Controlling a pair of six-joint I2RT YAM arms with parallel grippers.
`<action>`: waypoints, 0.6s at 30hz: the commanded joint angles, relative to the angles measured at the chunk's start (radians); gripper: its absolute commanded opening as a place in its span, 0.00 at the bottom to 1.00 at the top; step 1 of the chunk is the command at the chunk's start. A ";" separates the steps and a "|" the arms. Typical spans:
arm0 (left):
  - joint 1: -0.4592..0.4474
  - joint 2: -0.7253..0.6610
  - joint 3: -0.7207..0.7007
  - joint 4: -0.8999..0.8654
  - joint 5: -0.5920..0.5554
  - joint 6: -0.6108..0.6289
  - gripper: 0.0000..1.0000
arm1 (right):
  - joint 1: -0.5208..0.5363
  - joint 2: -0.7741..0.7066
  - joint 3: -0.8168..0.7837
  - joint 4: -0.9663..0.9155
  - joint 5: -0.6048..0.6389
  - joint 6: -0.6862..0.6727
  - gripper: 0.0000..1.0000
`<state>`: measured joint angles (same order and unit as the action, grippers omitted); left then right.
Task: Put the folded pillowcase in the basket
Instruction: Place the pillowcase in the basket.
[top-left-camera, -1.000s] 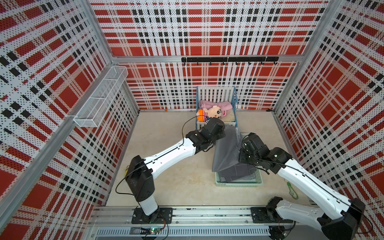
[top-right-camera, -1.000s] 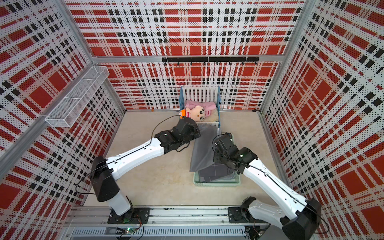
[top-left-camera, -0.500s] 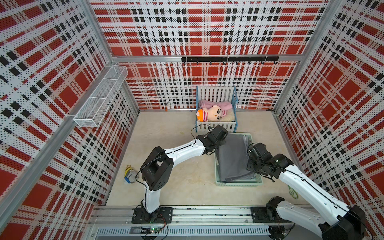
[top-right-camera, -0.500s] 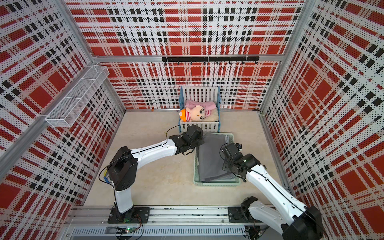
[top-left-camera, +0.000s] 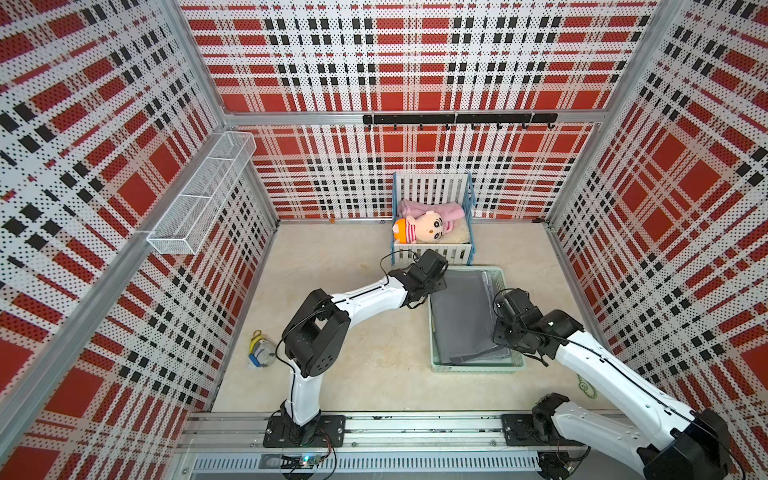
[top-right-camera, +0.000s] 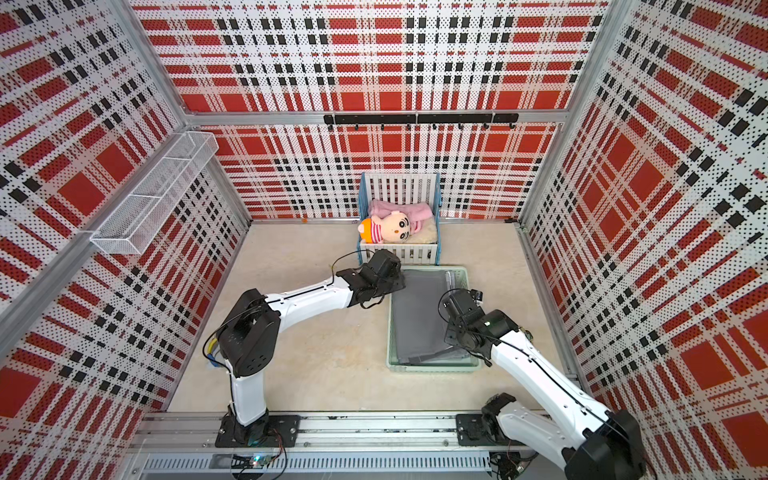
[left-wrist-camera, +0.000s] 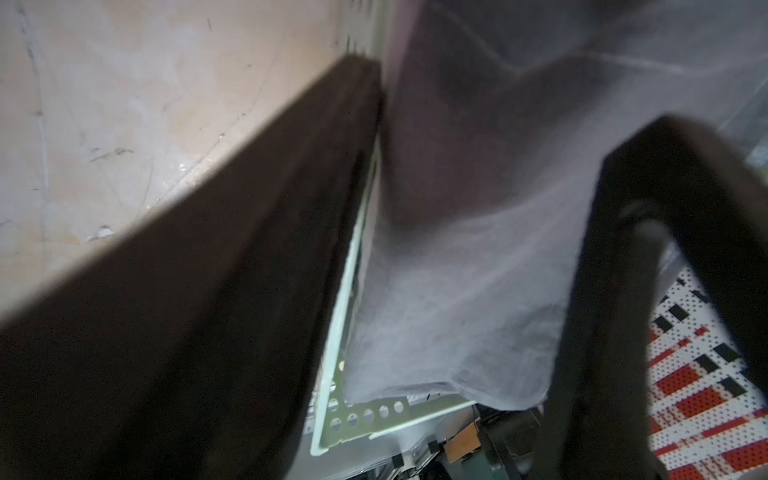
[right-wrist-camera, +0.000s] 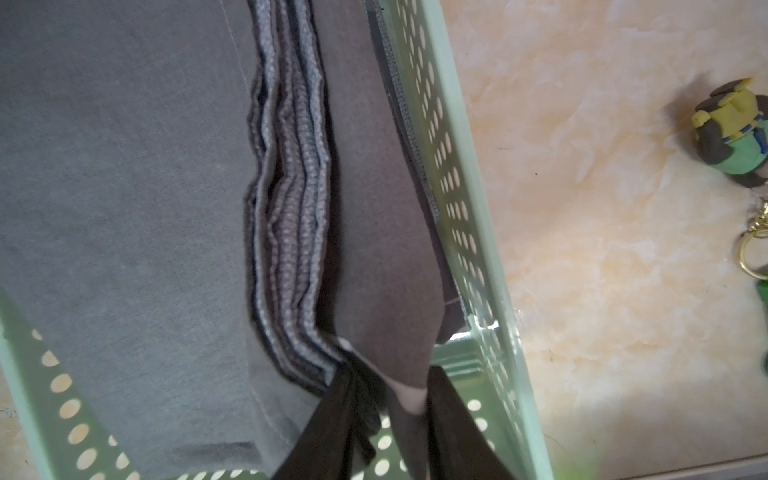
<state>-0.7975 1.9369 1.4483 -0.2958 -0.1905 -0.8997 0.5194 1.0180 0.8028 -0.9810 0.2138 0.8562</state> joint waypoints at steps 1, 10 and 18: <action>-0.002 -0.080 0.021 -0.014 -0.013 0.051 0.57 | -0.007 -0.020 0.040 -0.041 0.024 -0.003 0.40; -0.011 -0.233 -0.140 -0.086 -0.068 0.013 0.55 | 0.001 -0.042 0.097 -0.054 0.094 -0.009 0.49; -0.123 -0.183 -0.175 -0.086 -0.022 -0.012 0.45 | 0.002 0.117 0.117 0.206 0.062 -0.077 0.28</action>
<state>-0.8864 1.7168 1.2793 -0.3660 -0.2329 -0.8967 0.5198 1.0683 0.9123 -0.9123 0.2935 0.8089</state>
